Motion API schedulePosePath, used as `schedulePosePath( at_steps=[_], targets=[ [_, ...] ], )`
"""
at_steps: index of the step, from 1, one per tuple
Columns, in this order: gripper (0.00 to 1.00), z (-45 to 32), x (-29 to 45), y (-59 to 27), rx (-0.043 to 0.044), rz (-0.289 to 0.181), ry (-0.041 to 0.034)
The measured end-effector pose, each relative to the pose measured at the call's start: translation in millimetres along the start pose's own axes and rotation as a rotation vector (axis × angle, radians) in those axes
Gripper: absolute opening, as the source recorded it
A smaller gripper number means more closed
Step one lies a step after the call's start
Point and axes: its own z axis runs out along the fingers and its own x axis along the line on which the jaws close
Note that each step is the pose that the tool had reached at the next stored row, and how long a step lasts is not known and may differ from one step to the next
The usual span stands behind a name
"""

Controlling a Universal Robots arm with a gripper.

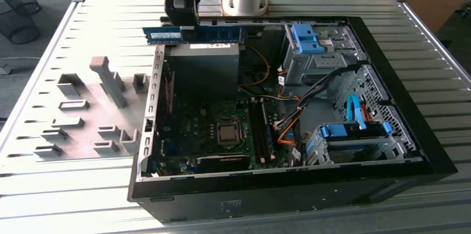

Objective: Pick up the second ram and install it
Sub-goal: 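Pick up the second ram and move it above second insertion slot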

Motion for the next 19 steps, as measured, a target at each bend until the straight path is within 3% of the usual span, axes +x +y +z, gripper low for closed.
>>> schedulePosePath(
  at_steps=[19],
  targets=[
    [0.14,-0.8,-1.0,-38.1,0.0,0.0,-0.0001]
  ],
)
